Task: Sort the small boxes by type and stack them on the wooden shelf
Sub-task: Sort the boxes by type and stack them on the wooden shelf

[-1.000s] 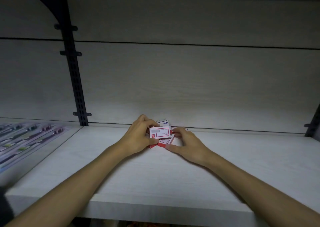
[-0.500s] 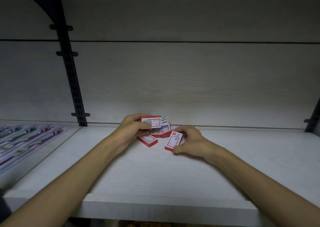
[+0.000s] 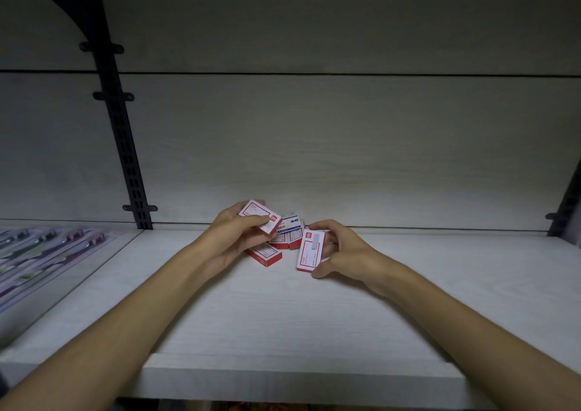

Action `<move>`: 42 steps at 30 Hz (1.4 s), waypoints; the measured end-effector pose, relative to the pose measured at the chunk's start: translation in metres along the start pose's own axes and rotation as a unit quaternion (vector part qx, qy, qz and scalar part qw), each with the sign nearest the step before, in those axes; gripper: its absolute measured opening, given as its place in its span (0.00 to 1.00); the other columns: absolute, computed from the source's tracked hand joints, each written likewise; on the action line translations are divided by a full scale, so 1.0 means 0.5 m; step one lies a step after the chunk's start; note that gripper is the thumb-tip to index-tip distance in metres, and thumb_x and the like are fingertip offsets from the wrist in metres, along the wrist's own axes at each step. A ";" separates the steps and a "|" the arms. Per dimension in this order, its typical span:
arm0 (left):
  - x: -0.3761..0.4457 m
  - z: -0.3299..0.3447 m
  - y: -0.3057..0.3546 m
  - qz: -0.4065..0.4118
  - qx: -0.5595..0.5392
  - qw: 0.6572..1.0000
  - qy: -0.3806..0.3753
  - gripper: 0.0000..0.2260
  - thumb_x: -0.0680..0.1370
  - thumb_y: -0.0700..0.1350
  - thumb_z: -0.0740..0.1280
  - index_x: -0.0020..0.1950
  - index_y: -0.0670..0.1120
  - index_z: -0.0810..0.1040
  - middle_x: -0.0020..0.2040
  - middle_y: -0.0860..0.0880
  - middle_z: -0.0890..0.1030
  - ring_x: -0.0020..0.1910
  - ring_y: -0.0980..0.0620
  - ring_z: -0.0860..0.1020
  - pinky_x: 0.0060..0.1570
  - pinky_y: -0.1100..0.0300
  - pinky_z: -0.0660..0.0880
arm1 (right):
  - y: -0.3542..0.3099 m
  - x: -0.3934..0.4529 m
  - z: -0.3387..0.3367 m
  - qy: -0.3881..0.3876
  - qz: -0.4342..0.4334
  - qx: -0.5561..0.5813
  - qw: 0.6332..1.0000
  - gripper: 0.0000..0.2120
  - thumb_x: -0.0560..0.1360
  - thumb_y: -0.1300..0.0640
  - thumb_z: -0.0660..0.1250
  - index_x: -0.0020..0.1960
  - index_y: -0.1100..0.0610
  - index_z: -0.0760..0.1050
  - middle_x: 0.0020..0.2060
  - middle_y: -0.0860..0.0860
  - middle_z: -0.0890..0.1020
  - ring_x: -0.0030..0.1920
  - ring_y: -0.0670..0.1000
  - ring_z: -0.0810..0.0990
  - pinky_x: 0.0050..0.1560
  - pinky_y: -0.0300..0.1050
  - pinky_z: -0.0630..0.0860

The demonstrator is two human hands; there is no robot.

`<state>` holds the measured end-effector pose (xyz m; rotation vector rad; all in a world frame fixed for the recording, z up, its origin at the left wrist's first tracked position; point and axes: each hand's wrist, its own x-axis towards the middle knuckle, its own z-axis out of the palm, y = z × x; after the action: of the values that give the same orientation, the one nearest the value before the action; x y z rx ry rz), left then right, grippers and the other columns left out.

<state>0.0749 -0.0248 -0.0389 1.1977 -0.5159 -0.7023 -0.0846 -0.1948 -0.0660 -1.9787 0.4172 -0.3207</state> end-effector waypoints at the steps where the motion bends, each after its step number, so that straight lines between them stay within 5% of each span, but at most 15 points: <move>1: -0.002 -0.001 0.001 0.005 0.024 1.000 -0.006 0.15 0.77 0.34 0.70 0.63 0.41 0.76 0.54 0.37 0.84 0.52 0.40 0.85 0.46 0.54 0.84 | 0.000 -0.001 -0.001 0.000 0.003 0.003 1.000 0.37 0.64 0.75 0.77 0.67 0.52 0.72 0.49 0.50 0.85 0.45 0.45 0.86 0.43 0.38 0.81; 6: -0.006 -0.004 0.000 0.016 0.098 0.995 0.022 0.13 0.75 0.39 0.75 0.55 0.43 0.74 0.47 0.36 0.85 0.41 0.45 0.84 0.41 0.57 0.84 | -0.003 -0.003 -0.004 -0.006 0.008 -0.003 1.000 0.37 0.62 0.71 0.81 0.66 0.51 0.74 0.49 0.48 0.87 0.48 0.45 0.86 0.49 0.40 0.82; 11: -0.010 -0.002 0.000 0.050 0.155 0.987 0.006 0.11 0.75 0.41 0.74 0.57 0.45 0.82 0.46 0.38 0.85 0.37 0.49 0.83 0.40 0.61 0.82 | -0.003 -0.002 -0.008 0.007 0.007 -0.012 1.000 0.33 0.59 0.67 0.84 0.59 0.50 0.76 0.50 0.50 0.87 0.50 0.49 0.86 0.55 0.46 0.83; 15: -0.013 0.003 -0.001 0.053 0.126 0.991 -0.013 0.16 0.72 0.34 0.76 0.59 0.41 0.81 0.50 0.38 0.85 0.41 0.46 0.84 0.44 0.58 0.84 | -0.005 -0.006 -0.009 0.026 0.003 0.024 0.999 0.28 0.62 0.69 0.83 0.56 0.56 0.74 0.48 0.54 0.86 0.44 0.50 0.87 0.44 0.43 0.82; 20: -0.012 0.004 -0.004 0.076 0.196 0.978 -0.014 0.24 0.66 0.29 0.79 0.57 0.48 0.82 0.49 0.44 0.86 0.45 0.49 0.85 0.43 0.58 0.82 | 0.005 0.001 -0.018 0.049 0.000 0.068 0.997 0.24 0.63 0.71 0.81 0.53 0.58 0.74 0.48 0.58 0.87 0.46 0.54 0.87 0.53 0.54 0.84; 26: -0.015 0.011 -0.007 0.112 0.256 0.960 -0.026 0.22 0.66 0.30 0.79 0.53 0.51 0.83 0.49 0.49 0.84 0.45 0.57 0.83 0.41 0.64 0.78 | -0.015 -0.011 -0.032 0.089 -0.010 0.116 0.989 0.22 0.67 0.73 0.77 0.58 0.63 0.75 0.47 0.59 0.84 0.39 0.47 0.86 0.40 0.37 0.80; 32: -0.028 0.035 0.003 0.142 0.271 0.949 -0.074 0.21 0.67 0.31 0.78 0.54 0.50 0.82 0.52 0.51 0.85 0.49 0.55 0.83 0.44 0.68 0.76 | -0.041 -0.072 -0.060 0.142 -0.015 0.166 0.976 0.21 0.67 0.75 0.76 0.56 0.61 0.78 0.48 0.59 0.85 0.44 0.53 0.86 0.46 0.41 0.83; 36: -0.067 0.076 0.010 0.151 0.253 0.946 -0.136 0.20 0.69 0.31 0.76 0.57 0.49 0.81 0.51 0.50 0.85 0.46 0.56 0.83 0.46 0.59 0.80 | -0.059 -0.155 -0.066 0.168 -0.021 0.155 0.973 0.21 0.68 0.74 0.76 0.56 0.60 0.77 0.46 0.58 0.86 0.41 0.56 0.87 0.40 0.42 0.83; 39: -0.105 0.120 0.006 0.158 0.246 0.942 -0.163 0.21 0.69 0.28 0.76 0.57 0.45 0.81 0.47 0.50 0.84 0.36 0.62 0.81 0.35 0.71 0.74 | -0.065 -0.222 -0.079 0.183 -0.031 0.140 0.972 0.19 0.69 0.71 0.76 0.56 0.58 0.78 0.46 0.55 0.87 0.41 0.55 0.87 0.35 0.39 0.79; 42: -0.132 0.173 -0.013 0.169 0.258 0.933 -0.185 0.21 0.66 0.28 0.78 0.53 0.47 0.81 0.48 0.50 0.84 0.42 0.60 0.83 0.40 0.69 0.75 | -0.054 -0.293 -0.109 0.208 -0.044 0.153 0.965 0.20 0.70 0.71 0.76 0.58 0.60 0.77 0.49 0.58 0.87 0.45 0.59 0.87 0.40 0.41 0.82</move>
<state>-0.0320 -0.0344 -0.0198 1.4162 -1.2507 -0.5062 -0.2350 -0.1660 -0.0245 -1.6247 0.5119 -0.8170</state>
